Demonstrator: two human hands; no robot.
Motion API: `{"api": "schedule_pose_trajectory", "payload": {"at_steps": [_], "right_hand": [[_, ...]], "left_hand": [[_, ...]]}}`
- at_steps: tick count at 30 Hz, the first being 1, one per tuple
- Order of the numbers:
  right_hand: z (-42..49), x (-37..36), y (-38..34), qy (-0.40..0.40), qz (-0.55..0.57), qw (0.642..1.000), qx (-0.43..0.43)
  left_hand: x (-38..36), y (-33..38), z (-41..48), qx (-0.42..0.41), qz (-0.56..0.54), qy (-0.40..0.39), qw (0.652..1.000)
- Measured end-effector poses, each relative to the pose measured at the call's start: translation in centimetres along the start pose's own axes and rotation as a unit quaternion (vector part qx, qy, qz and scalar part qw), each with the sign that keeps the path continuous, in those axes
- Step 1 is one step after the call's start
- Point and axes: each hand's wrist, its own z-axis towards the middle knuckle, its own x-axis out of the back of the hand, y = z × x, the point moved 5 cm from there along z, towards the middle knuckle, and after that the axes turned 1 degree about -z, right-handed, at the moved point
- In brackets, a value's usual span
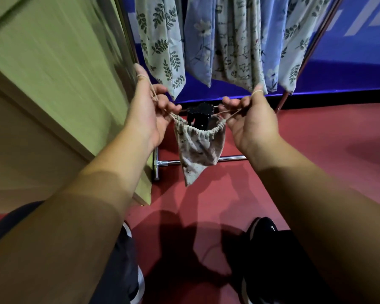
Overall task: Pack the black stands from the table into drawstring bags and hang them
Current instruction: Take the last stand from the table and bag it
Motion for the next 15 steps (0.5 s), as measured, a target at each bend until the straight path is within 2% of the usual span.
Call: {"api": "schedule_pose_trajectory", "payload": {"at_steps": [3,6,10,15], "right_hand": [[0.4,1.0,-0.5,0.066,0.040,0.997,-0.018],[0.7,2.4,-1.0,0.110,-0.052,0.992,-0.016],[0.3,2.8,-1.5,0.099,-0.141,0.985,0.024],[0.4,2.7,-2.1,0.100,-0.265,0.955,0.088]], "left_hand": [[0.2,1.0,-0.1,-0.018,-0.028,0.000,0.999],[0.1,1.9,-0.1,-0.051,0.036,-0.006,0.998],[0.4,2.4,-0.3,-0.117,0.152,0.004,0.981],[0.9,3.8,-0.6,-0.168,0.214,-0.003,0.962]]}}
